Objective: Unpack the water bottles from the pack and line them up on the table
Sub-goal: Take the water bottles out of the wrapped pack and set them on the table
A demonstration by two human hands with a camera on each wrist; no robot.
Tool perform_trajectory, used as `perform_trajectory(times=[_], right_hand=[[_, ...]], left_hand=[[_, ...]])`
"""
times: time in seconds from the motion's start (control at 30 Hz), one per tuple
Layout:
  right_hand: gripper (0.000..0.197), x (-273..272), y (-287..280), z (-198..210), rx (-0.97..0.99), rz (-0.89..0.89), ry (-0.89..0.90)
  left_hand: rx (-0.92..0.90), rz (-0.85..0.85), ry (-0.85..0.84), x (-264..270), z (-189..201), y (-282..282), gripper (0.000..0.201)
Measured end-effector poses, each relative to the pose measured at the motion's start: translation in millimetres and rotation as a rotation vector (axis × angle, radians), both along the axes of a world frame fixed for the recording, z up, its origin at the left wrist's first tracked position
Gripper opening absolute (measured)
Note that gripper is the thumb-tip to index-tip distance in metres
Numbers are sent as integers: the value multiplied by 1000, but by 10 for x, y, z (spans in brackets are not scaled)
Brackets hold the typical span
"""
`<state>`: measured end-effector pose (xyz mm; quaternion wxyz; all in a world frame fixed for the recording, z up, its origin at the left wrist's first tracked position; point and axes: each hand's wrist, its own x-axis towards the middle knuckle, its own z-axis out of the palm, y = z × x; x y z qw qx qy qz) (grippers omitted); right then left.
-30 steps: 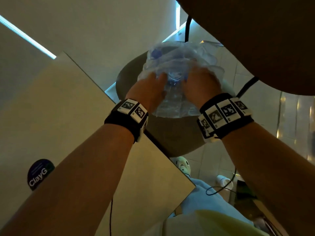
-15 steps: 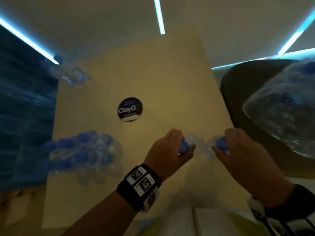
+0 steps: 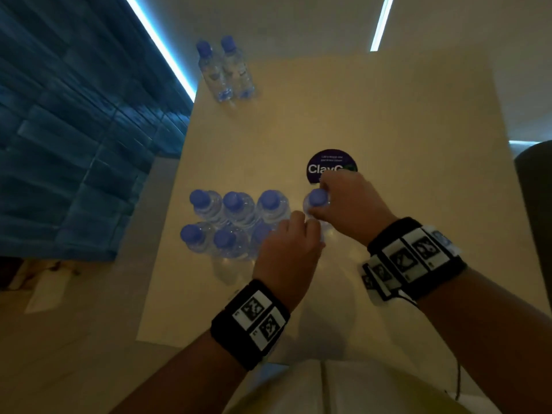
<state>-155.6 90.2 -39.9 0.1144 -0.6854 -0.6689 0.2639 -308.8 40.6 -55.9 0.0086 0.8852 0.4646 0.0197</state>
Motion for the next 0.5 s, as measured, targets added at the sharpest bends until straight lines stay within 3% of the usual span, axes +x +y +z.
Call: perform_trajectory(times=[0.27, 0.5], right_hand=[[46, -161, 266, -135, -66, 21, -12], [61, 301, 13, -127, -148, -51, 210]], left_hand=[[110, -20, -5, -107, 8, -6, 17], [124, -117, 50, -56, 85, -62, 24]])
